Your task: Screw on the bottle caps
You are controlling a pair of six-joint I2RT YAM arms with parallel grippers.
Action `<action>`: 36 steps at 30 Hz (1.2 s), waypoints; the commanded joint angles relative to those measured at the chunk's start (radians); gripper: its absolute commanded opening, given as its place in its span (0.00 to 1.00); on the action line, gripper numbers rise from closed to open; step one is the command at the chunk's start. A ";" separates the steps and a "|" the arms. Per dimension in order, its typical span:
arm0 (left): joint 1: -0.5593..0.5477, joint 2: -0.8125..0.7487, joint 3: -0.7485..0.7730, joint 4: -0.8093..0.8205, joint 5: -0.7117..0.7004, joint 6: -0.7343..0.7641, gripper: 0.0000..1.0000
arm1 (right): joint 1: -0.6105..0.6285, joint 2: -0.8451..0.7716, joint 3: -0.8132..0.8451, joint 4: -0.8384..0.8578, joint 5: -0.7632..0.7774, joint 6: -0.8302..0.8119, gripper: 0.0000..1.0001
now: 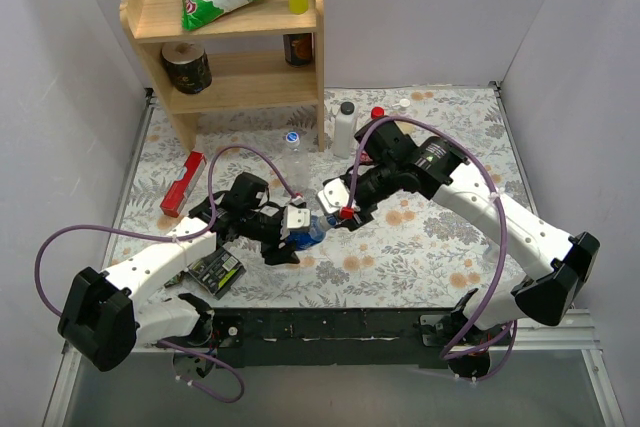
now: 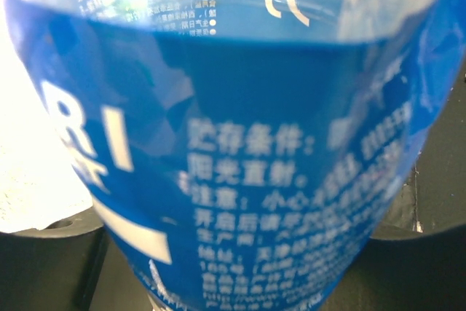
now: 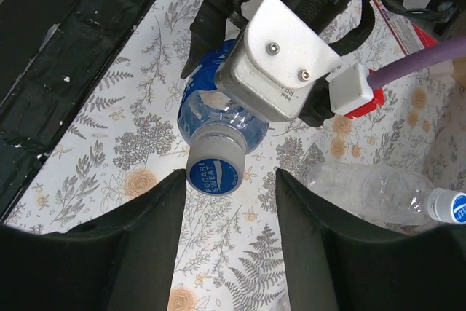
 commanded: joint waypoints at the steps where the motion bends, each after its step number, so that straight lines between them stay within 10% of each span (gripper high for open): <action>1: -0.006 -0.003 0.040 0.008 0.046 0.007 0.00 | 0.012 -0.007 0.004 -0.030 -0.029 -0.068 0.57; 8: -0.006 -0.003 0.035 0.045 0.025 -0.034 0.00 | 0.015 0.017 0.011 -0.022 -0.021 -0.009 0.42; 19: -0.022 -0.059 -0.031 0.454 -0.430 -0.294 0.00 | -0.147 0.342 0.107 0.207 -0.241 1.222 0.01; 22: -0.025 -0.019 -0.009 0.451 -0.510 -0.327 0.00 | -0.146 0.417 0.177 0.176 -0.266 1.251 0.01; 29: -0.025 -0.019 -0.015 0.352 -0.518 -0.289 0.00 | -0.239 0.401 0.223 0.212 -0.357 1.211 0.56; 36: -0.022 -0.071 -0.026 0.067 -0.276 -0.137 0.00 | -0.342 0.244 0.223 -0.050 -0.342 0.677 0.91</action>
